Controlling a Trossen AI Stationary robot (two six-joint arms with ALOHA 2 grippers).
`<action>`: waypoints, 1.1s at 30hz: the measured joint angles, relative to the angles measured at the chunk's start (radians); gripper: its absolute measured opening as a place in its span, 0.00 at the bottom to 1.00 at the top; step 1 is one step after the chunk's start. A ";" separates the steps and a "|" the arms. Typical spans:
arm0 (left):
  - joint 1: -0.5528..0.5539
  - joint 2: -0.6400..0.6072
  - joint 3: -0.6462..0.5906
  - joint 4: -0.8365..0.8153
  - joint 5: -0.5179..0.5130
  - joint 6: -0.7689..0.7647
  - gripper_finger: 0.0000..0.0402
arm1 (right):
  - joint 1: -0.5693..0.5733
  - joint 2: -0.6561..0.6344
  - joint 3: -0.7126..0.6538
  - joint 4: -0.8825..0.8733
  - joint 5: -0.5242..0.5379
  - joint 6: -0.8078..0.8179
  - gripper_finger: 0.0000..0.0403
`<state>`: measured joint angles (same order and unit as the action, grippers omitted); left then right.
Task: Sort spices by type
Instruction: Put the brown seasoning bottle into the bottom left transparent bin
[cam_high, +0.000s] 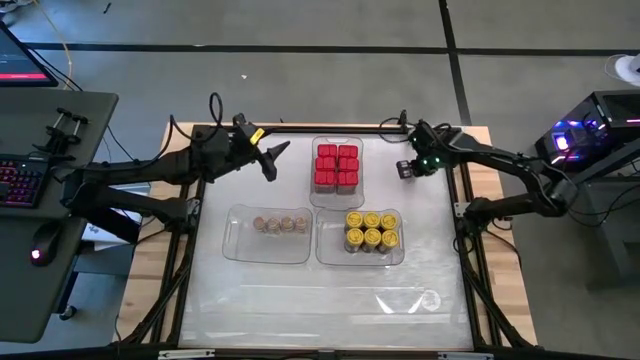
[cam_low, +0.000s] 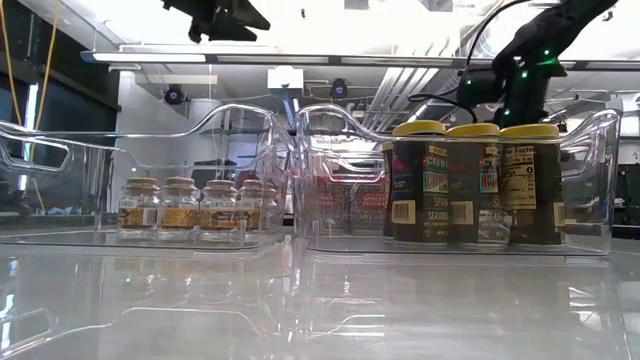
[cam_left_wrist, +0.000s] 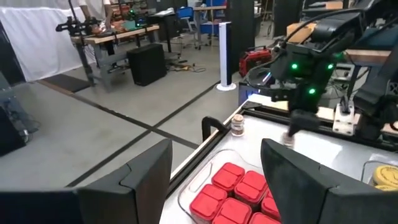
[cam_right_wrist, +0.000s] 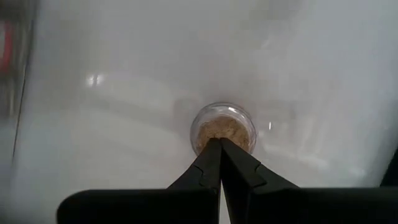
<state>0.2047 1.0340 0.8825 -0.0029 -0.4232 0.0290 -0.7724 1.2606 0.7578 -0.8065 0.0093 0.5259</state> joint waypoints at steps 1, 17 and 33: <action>0.000 0.000 0.000 -0.001 0.000 0.005 0.58 | 0.012 0.000 0.001 -0.036 -0.018 -0.001 0.00; 0.000 0.000 0.000 -0.103 0.001 0.062 0.58 | 0.626 -0.001 -0.003 -0.308 -0.220 0.395 0.00; 0.000 0.000 0.000 -0.174 0.021 0.166 0.58 | 1.325 0.140 -0.005 0.401 -0.229 0.854 0.00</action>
<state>0.2047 1.0336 0.8825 -0.1764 -0.4026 0.1952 0.5522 1.4005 0.7529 -0.4059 -0.2199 1.3796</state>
